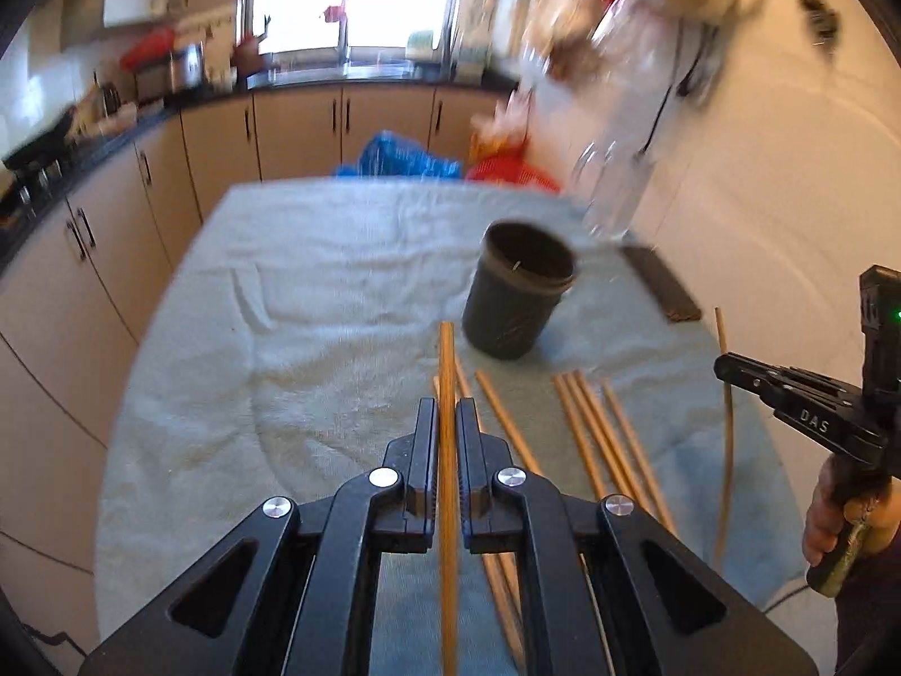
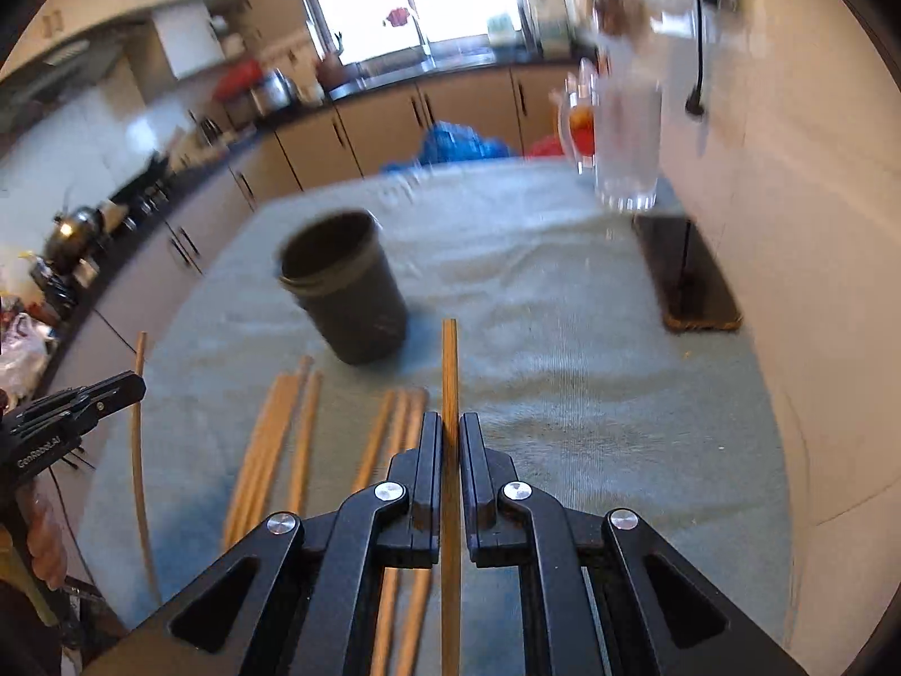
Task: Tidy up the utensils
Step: 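Lift the chopstick upright and carry it over the grey cup, then open the left gripper to drop the chopstick into the cup, then move the open left gripper back over the loose chopsticks, then close the left gripper around another wooden chopstick, then lift the chopstick upright and carry it over the grey cup, then lower the chopstick into the cup and open the left gripper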
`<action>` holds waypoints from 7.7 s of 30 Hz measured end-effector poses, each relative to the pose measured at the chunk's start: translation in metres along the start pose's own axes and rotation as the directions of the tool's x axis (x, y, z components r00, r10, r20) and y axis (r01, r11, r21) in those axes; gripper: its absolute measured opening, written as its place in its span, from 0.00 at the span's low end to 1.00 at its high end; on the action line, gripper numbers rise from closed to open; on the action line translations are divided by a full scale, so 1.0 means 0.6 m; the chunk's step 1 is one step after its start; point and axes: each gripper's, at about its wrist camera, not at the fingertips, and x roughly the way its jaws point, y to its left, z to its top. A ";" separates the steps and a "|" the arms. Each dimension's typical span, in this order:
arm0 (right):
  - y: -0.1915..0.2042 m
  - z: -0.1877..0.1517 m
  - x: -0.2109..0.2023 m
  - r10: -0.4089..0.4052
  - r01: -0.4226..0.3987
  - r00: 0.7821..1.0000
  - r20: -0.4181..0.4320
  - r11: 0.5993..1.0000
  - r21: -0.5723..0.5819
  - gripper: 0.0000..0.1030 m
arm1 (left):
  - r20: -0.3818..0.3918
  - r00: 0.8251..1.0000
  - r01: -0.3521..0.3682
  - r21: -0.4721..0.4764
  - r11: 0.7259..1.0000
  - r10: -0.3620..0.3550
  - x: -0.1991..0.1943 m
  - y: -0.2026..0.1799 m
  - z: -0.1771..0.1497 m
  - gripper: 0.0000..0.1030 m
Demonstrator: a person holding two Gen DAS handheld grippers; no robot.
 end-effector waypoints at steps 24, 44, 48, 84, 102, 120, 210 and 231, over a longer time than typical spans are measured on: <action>0.063 0.033 -0.214 0.058 -0.038 0.944 0.325 0.997 -0.066 0.06 | 0.299 0.953 0.041 0.010 0.999 -0.042 -0.175 -0.045 0.032 0.05; 0.064 0.274 -0.060 0.025 -0.105 0.842 0.539 0.987 0.120 0.07 | 0.380 0.925 0.059 -0.078 0.995 -0.025 0.004 -0.055 0.321 0.05; 0.062 0.279 0.009 -0.002 -0.072 0.878 0.478 0.988 0.136 0.07 | 0.294 0.956 0.045 -0.096 0.994 -0.015 0.087 -0.046 0.321 0.05; -0.006 0.106 -0.003 -0.042 0.042 0.998 -0.055 0.999 -0.005 0.67 | 0.099 0.995 -0.018 -0.128 0.992 0.031 -0.004 0.046 0.064 0.60; -0.018 -0.073 0.145 -0.008 0.015 0.971 -0.238 1.000 0.027 0.39 | -0.278 0.960 0.006 -0.038 0.999 -0.016 0.234 -0.001 -0.054 0.12; 0.004 -0.056 0.163 -0.126 0.102 0.954 -0.270 0.990 -0.100 0.08 | -0.348 0.937 -0.002 -0.051 0.999 -0.016 0.231 0.021 -0.058 0.08; 0.045 0.168 -0.199 0.060 -0.067 0.902 0.428 0.998 0.001 0.06 | 0.386 0.921 0.059 0.001 0.998 -0.054 -0.169 -0.048 0.168 0.05; 0.022 0.265 0.001 0.041 -0.110 0.912 0.408 0.983 0.145 0.06 | 0.289 0.957 0.068 -0.102 0.992 -0.036 0.084 -0.045 0.296 0.05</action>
